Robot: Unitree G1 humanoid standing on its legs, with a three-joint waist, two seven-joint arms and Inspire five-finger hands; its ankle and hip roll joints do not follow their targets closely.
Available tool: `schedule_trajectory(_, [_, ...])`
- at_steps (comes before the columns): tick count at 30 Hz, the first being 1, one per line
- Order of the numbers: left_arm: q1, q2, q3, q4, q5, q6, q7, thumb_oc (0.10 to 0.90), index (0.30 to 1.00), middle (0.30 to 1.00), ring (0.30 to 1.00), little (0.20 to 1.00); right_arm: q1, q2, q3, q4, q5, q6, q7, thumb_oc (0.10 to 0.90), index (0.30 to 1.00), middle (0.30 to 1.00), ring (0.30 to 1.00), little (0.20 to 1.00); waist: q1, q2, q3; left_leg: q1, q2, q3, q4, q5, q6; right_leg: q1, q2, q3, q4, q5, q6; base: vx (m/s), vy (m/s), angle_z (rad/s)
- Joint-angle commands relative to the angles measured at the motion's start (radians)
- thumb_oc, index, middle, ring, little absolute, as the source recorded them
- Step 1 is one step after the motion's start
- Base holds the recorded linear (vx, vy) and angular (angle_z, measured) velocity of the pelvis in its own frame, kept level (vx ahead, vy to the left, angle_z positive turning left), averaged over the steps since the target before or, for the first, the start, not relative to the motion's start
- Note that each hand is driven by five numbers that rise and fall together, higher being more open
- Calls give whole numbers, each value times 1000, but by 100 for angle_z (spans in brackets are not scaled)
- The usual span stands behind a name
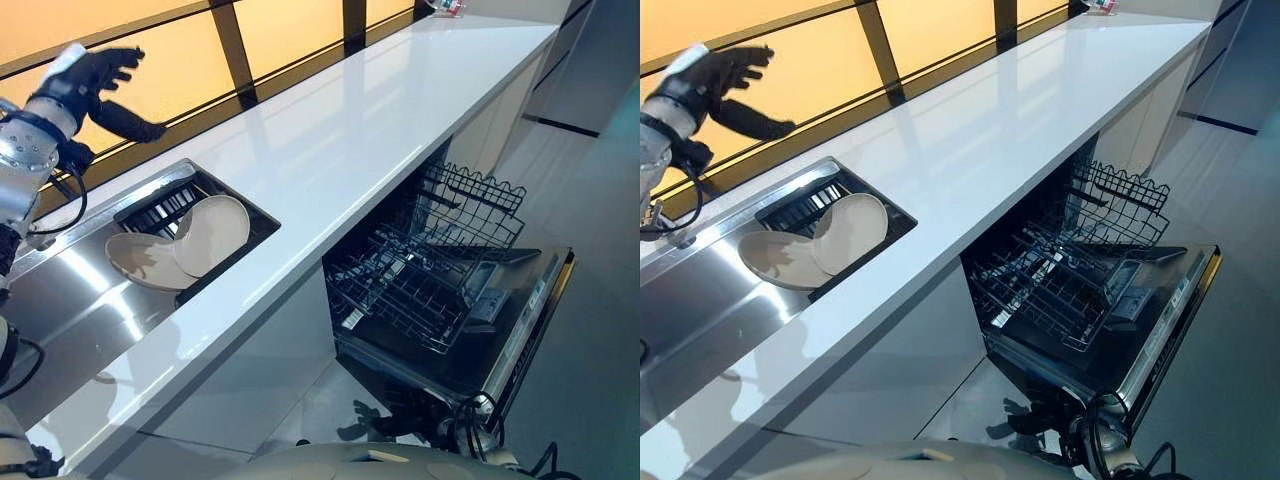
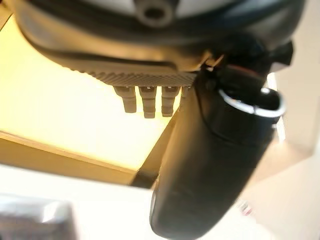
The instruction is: Pick up plates and place into dishwasher.
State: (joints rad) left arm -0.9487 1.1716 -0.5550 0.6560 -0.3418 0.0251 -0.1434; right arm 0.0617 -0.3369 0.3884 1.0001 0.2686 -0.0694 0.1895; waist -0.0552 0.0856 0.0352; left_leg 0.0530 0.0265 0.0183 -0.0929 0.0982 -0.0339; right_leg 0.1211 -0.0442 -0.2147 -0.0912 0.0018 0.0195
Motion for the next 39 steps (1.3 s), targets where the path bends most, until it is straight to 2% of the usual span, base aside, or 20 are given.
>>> schedule_trajectory(1, [-260,86,49,80,19,-30,36,800,900,900,900,900,25,-13,24,-71,-34,-55,21,800,900,900,900,900,-26,-7,60,35,-80,45,6,-101,28,-37,-28,51,4,55,102,-51,76,0])
schedule_trajectory(7, [-235,60,69,106,74,-9,46,800,900,900,900,900,11,-40,26,-95,-38,-72,5,800,900,900,900,900,-38,-6,97,12,-80,49,6,-98,30,-73,-30,73,8,64,103,-53,67,-4])
schedule_trajectory(19, [-178,50,109,145,94,19,33,800,900,900,900,900,-1,-64,14,-134,-51,-74,4,800,900,900,900,900,-35,-30,160,-15,-77,54,6,-94,35,-107,-35,88,13,75,110,-35,30,-2])
schedule_trajectory(30, [-146,45,116,155,100,37,-113,800,900,900,900,900,7,-49,2,-140,-73,-70,0,800,900,900,900,900,-28,-33,160,-8,-82,57,6,-96,39,-102,-45,79,14,81,124,-1,1,0])
schedule_trajectory(39, [-152,41,106,170,88,36,-171,800,900,900,900,900,14,-44,1,-132,-79,-72,-7,800,900,900,900,900,-23,-36,152,0,-82,60,6,-96,41,-91,-47,72,13,79,127,3,1,1])
